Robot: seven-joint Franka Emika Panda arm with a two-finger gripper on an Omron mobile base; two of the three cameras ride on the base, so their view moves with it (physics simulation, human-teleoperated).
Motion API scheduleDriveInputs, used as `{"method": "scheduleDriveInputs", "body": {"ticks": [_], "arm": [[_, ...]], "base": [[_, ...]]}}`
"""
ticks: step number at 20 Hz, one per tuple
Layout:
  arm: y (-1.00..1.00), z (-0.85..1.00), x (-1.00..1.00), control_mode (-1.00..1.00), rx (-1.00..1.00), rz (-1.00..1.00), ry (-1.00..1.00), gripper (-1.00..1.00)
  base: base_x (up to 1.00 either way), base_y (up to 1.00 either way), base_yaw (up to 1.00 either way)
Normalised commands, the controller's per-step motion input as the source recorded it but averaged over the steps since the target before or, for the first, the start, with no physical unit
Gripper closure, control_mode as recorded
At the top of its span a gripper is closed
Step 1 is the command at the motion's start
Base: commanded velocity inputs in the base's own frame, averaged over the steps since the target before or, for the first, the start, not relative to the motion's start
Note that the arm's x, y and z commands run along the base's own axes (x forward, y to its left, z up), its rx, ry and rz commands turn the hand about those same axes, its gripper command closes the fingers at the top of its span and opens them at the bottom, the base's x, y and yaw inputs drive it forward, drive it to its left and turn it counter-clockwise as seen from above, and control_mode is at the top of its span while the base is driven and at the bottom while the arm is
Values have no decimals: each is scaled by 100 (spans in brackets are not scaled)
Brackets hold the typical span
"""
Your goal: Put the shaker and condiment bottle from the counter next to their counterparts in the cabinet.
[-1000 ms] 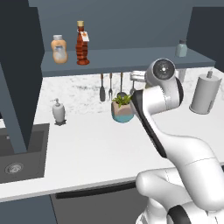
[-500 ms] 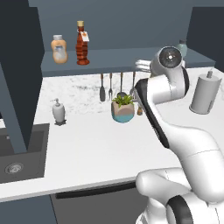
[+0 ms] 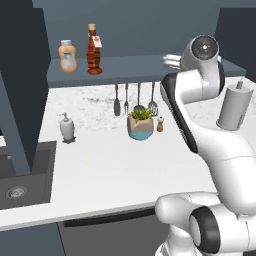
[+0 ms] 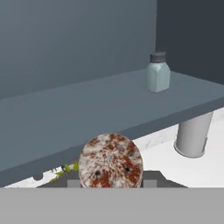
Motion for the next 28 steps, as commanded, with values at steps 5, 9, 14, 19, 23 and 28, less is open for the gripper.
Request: {"method": "scheduleDriveInputs", "body": {"ticks": [5, 9, 14, 19, 23, 28], "arm": [[-3, 4, 11, -100, -1, 0, -4, 100], [-3, 0, 2, -100, -5, 0, -16, 100], [-11, 0, 3, -100, -3, 0, -14, 100], [-34, 0, 29, -100, 0, 0, -1, 100], [-48, 0, 52, -100, 5, -2, 0, 100], [-45, 0, 61, -100, 3, -1, 5, 100]], "base": [[0, 0, 0], [0, 0, 0], [0, 0, 0], [0, 0, 0], [0, 0, 0], [0, 0, 0]]}}
